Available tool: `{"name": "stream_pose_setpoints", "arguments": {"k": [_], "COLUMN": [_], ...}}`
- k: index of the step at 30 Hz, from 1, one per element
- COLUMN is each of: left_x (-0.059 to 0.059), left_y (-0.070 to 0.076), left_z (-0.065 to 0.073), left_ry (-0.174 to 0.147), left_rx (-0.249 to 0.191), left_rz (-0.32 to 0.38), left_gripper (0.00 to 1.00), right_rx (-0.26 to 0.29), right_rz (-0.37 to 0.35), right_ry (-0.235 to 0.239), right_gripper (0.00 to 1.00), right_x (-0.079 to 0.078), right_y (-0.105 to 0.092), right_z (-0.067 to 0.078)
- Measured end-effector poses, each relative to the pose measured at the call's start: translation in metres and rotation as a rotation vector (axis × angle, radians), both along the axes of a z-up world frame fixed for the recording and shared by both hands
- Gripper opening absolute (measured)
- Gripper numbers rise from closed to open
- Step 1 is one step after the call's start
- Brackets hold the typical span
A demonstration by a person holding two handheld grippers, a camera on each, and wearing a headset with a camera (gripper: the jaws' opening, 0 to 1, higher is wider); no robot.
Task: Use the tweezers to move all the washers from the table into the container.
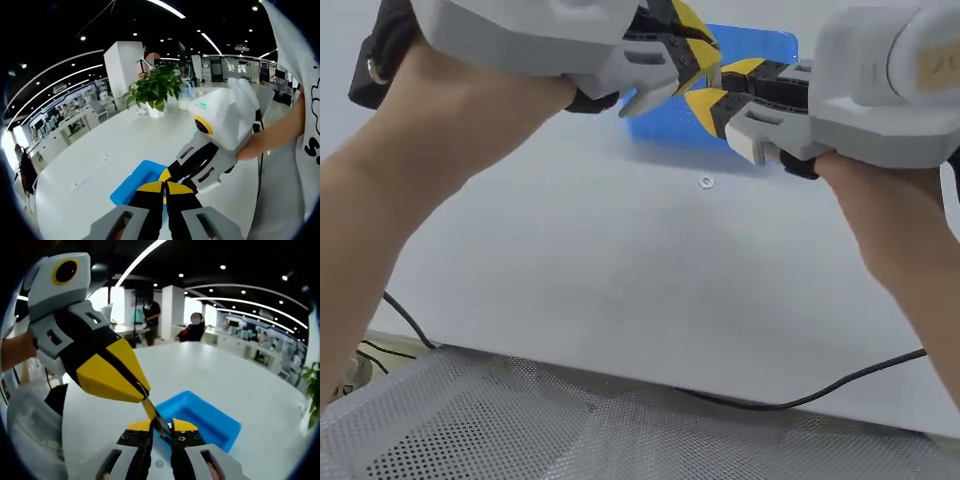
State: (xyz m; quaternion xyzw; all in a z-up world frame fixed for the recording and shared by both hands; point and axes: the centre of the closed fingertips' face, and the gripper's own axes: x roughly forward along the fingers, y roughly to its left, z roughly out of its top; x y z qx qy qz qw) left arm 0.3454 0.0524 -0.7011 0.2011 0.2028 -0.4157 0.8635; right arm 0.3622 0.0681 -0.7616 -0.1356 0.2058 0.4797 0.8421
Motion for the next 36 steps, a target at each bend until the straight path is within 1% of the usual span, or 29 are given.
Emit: {"name": "stream_pose_setpoints", "arguments": {"k": [1,3,5,9,12,13,15,17,20,24,25,28,32,33,34,36], "left_x": [-0.001,-0.003,-0.005,-0.009,-0.012,-0.014,-0.017,-0.019,-0.020,-0.019,-0.019,-0.018,-0.016,-0.015,-0.016,-0.014], "left_y": [-0.001,-0.002,-0.004,-0.007,-0.009,-0.010,-0.012,-0.012,-0.013,-0.015,-0.016,-0.017,-0.016,-0.017,-0.016,-0.016], "left_z": [-0.001,-0.005,-0.010,-0.021,-0.029,-0.032,-0.036,-0.040,-0.045,-0.049,-0.051,-0.051,-0.054,-0.053,-0.054,-0.054], "left_ry": [0.003,0.015,0.030,0.058,0.084,0.096,0.105,0.122,0.139,0.153,0.154,0.151,0.154,0.147,0.155,0.155], "left_rx": [-0.001,-0.005,-0.004,0.016,0.031,0.043,0.052,0.063,0.066,0.070,0.076,0.082,0.095,0.089,0.090,0.086], "left_rz": [-0.001,-0.002,-0.006,-0.018,-0.030,-0.039,-0.051,-0.064,-0.073,-0.081,-0.085,-0.090,-0.095,-0.099,-0.094,-0.089], "left_gripper": [0.00,0.00,0.00,0.00,0.00,0.00,0.00,0.00,0.00,0.00,0.00,0.00,0.00,0.00,0.00,0.00], "right_rx": [-0.002,0.001,0.003,0.000,-0.016,-0.026,-0.031,-0.035,-0.036,-0.034,-0.026,-0.008,-0.004,-0.006,-0.005,-0.001], "right_rz": [0.000,-0.004,-0.003,-0.004,0.004,0.010,0.012,0.019,0.013,0.004,-0.003,-0.013,-0.017,-0.019,-0.017,-0.022], "right_ry": [0.005,0.016,0.030,0.069,0.087,0.102,0.109,0.130,0.146,0.157,0.167,0.183,0.195,0.200,0.199,0.203], "right_gripper": [0.10,0.10,0.10,0.10,0.10,0.10,0.10,0.10,0.10,0.10,0.10,0.10,0.10,0.10,0.10,0.10], "right_x": [-0.001,-0.003,-0.006,-0.012,-0.016,-0.019,-0.023,-0.026,-0.027,-0.027,-0.027,-0.024,-0.023,-0.022,-0.022,-0.023], "right_y": [-0.001,-0.004,-0.004,-0.006,-0.006,-0.007,-0.008,-0.008,-0.009,-0.011,-0.012,-0.012,-0.011,-0.012,-0.011,-0.011], "right_z": [-0.002,-0.009,-0.010,-0.022,-0.029,-0.033,-0.036,-0.043,-0.046,-0.050,-0.051,-0.055,-0.055,-0.055,-0.056,-0.055]}}
